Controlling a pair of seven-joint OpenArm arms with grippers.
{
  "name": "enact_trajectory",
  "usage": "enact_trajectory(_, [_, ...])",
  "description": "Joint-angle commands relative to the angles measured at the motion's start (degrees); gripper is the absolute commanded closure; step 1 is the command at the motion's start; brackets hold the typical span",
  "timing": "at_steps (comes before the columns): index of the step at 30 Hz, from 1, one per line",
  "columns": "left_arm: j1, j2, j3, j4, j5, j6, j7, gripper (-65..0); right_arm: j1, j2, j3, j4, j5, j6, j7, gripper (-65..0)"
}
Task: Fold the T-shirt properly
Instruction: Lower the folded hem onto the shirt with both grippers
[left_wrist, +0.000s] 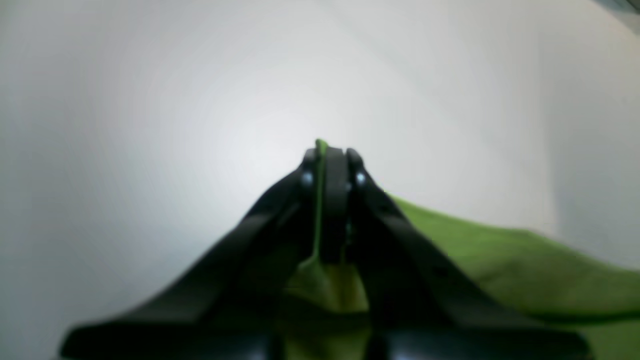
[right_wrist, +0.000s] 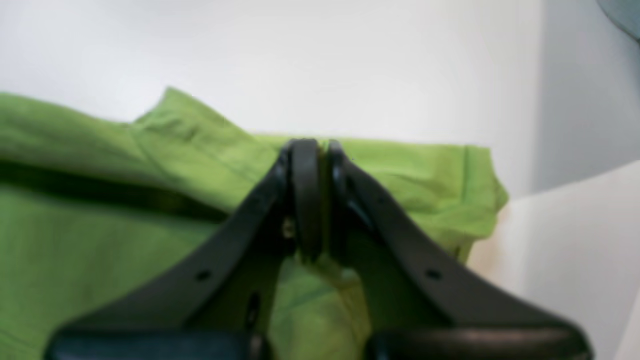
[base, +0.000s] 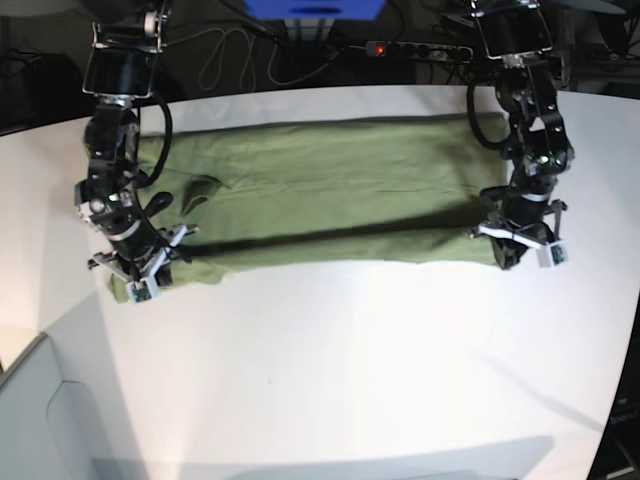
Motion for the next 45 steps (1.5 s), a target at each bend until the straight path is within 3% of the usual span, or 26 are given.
enact_trajectory(1, [-0.17,-0.36,-0.45,1.35,-0.34,-0.01,-1.34,0.0,1.1,0.51,0.17,1.16,0.61,0.03,1.47,0.0])
enact_trajectory(11, [1.33,0.08,-0.71,0.82,-0.34,-0.01,-1.34,0.0,1.54,0.43,0.08,1.07,0.61,0.03,1.56,0.0])
enact_trajectory(23, [-7.02,-0.18,-0.36,0.56,0.1,-0.01,-1.34,0.0,6.64,-2.03,-0.19,0.72,0.53,0.03,1.47,0.0])
enact_trajectory(37, [-4.56,-0.18,-0.63,-1.82,-0.25,-0.1,-1.51,0.0,2.15,-3.35,0.08,1.16,0.61,0.21,1.56,0.0])
enact_trajectory(41, [-2.63,-0.1,-0.36,-1.82,-0.25,-0.1,-6.88,0.0,0.84,-3.44,0.08,1.16,0.61,0.3,1.65,0.0])
enact_trajectory(45, [-1.22,-0.1,-0.45,-1.64,-0.34,-0.1,-7.93,0.0,0.31,-3.27,0.08,1.16,0.61,0.3,1.65,0.0])
